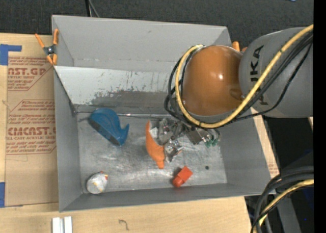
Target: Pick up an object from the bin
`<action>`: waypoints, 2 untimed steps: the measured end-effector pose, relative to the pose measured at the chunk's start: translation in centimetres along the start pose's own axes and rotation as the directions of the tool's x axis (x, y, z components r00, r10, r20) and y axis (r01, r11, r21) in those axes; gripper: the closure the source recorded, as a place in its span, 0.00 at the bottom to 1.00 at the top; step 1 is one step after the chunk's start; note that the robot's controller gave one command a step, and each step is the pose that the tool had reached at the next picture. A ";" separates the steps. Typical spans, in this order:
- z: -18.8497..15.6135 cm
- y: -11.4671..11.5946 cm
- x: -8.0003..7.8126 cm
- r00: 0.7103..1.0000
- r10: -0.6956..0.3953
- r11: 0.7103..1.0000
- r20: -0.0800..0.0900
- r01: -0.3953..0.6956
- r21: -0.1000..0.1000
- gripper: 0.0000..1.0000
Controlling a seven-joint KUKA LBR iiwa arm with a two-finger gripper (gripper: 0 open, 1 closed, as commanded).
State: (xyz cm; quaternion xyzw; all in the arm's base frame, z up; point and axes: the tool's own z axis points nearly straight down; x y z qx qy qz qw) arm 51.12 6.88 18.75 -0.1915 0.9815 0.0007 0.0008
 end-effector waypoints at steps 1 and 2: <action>-0.2 0.1 0.0 1.000 -0.003 1.000 -0.004 0.003 -0.001 1.00; -2.0 0.3 -0.5 0.999 -0.028 1.000 0.016 0.028 0.005 1.00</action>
Offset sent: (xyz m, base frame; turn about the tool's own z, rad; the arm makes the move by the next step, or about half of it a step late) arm -0.0084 -0.0031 -0.1175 -0.0547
